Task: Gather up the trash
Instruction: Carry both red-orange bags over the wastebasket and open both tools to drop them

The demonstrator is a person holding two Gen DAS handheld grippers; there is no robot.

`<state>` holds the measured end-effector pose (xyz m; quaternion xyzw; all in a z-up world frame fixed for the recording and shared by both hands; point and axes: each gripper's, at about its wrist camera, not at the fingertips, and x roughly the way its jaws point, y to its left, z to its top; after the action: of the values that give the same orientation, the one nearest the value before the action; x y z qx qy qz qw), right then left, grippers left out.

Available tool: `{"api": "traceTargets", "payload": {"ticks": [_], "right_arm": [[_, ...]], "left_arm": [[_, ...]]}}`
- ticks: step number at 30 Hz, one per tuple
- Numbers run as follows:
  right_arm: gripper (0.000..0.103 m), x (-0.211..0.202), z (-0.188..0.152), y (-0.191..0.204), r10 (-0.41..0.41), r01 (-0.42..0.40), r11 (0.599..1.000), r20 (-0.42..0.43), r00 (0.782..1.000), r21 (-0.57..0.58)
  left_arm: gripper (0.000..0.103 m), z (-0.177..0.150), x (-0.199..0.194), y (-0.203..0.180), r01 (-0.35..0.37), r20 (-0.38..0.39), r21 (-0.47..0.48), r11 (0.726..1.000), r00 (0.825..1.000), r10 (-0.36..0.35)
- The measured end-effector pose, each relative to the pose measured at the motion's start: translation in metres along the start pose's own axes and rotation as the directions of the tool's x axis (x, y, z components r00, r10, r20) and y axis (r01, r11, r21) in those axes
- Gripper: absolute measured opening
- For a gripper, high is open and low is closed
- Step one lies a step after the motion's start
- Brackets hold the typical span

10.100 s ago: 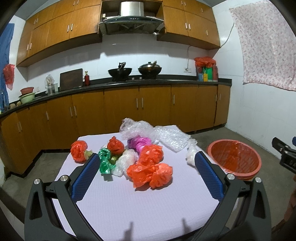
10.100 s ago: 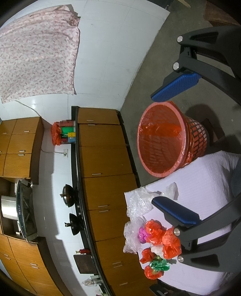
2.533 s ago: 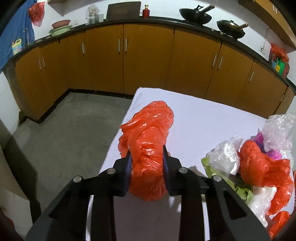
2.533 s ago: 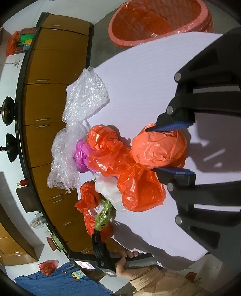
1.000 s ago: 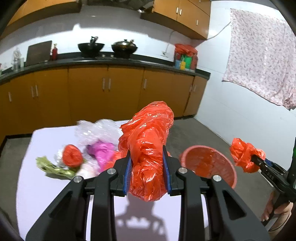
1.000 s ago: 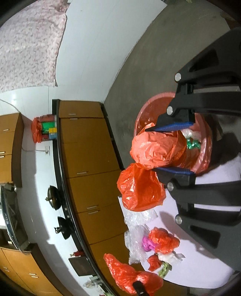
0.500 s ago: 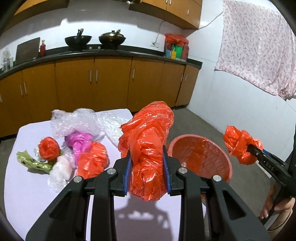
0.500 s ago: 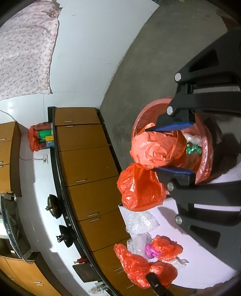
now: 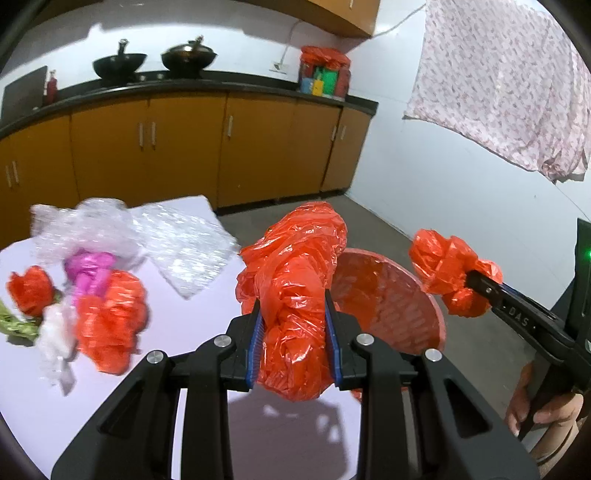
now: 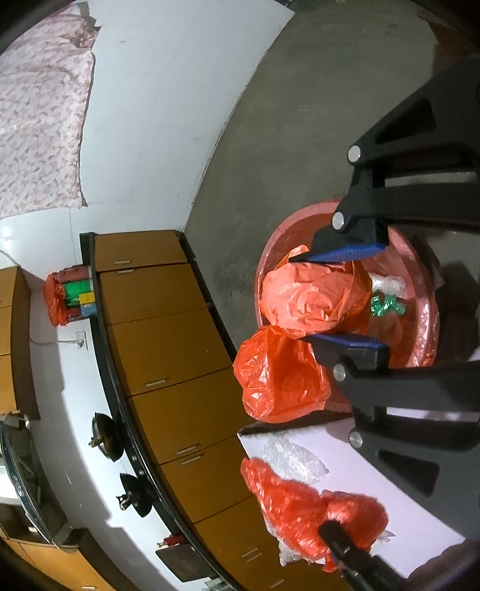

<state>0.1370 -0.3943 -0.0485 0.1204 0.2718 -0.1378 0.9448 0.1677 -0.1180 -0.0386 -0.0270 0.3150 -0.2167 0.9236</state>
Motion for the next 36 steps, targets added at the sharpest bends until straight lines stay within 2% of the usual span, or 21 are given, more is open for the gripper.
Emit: {"api": "traceTargets", "payload": {"ticks": [23, 26, 29, 31, 36], "right_arm": [[0.034, 0.052, 0.014, -0.017, -0.035, 0.036, 0.998, -0.019, 0.999, 0.045], [0.038, 0.056, 0.015, -0.021, -0.021, 0.022, 0.998, -0.018, 1.000, 0.058], [0.045, 0.058, 0.014, -0.025, -0.010, 0.012, 0.998, -0.021, 1.000, 0.067], [0.050, 0.060, 0.014, -0.025, -0.012, 0.014, 0.998, -0.022, 1.000, 0.064], [0.052, 0.061, 0.009, -0.027, -0.025, 0.027, 0.998, -0.031, 0.999, 0.054]], "left_arm": [[0.029, -0.001, 0.080, -0.045, 0.101, -0.128, 0.040, 0.994, 0.987, -0.095], [0.032, -0.003, 0.088, -0.049, 0.117, -0.149, 0.044, 0.992, 0.983, -0.109], [0.043, -0.005, 0.092, -0.046, 0.122, -0.163, 0.034, 0.992, 0.980, -0.115], [0.046, -0.007, 0.093, -0.042, 0.124, -0.170, 0.022, 0.992, 0.978, -0.119], [0.048, -0.008, 0.090, -0.033, 0.114, -0.174, 0.005, 0.993, 0.978, -0.112]]}}
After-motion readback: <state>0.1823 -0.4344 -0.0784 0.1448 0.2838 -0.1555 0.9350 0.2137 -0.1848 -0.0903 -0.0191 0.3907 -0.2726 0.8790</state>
